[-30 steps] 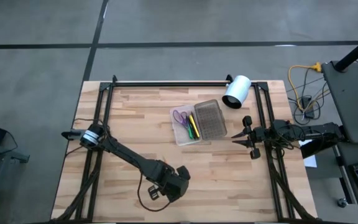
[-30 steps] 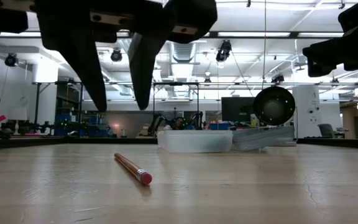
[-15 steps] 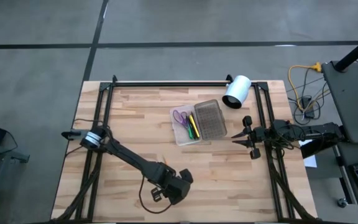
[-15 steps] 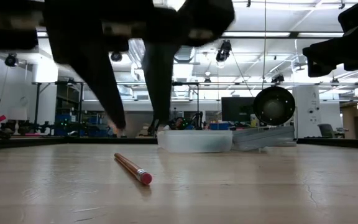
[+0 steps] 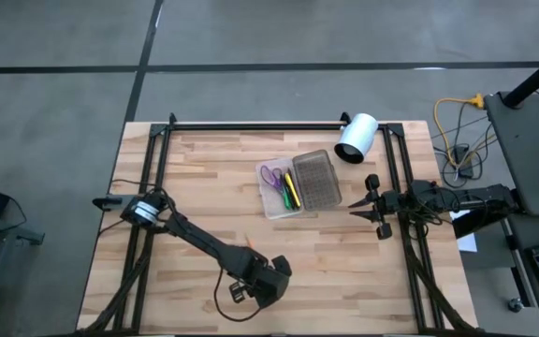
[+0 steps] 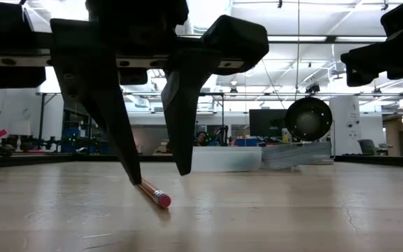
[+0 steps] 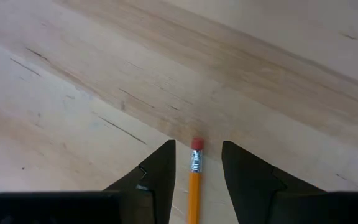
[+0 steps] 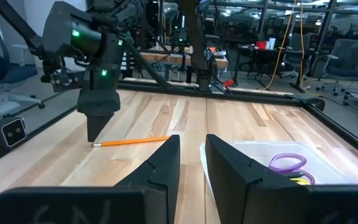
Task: Pick & place school supplies into a supply box
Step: Put the orange pencil into the supply box
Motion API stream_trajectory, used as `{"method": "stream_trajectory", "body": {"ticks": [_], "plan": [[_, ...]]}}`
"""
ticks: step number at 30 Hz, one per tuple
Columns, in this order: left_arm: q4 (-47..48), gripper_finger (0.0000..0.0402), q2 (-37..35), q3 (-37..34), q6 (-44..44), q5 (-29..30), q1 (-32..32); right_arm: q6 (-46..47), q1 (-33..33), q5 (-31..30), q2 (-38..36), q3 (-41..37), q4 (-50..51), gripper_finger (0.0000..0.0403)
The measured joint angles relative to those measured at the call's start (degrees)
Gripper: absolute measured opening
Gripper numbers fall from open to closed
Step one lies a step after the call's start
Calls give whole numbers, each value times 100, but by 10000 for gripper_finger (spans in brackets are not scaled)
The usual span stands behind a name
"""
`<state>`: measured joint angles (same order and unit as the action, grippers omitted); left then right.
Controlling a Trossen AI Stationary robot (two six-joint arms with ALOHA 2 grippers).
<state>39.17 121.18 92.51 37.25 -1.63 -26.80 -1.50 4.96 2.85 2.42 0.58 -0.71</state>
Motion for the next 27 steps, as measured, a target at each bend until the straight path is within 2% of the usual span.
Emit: {"method": "stream_trajectory", "body": {"ticks": [8, 15, 27], "plan": [[-101, 115, 33, -188, 119, -43, 213, 0, -1, 1, 0, -1, 0, 68], [-333, 115, 23, -442, 125, -564, 411, 0, 0, 0, 0, -1, 0, 68], [-473, 115, 40, -363, 129, -621, 345, 0, 1, 0, 0, 0, 0, 68]]}}
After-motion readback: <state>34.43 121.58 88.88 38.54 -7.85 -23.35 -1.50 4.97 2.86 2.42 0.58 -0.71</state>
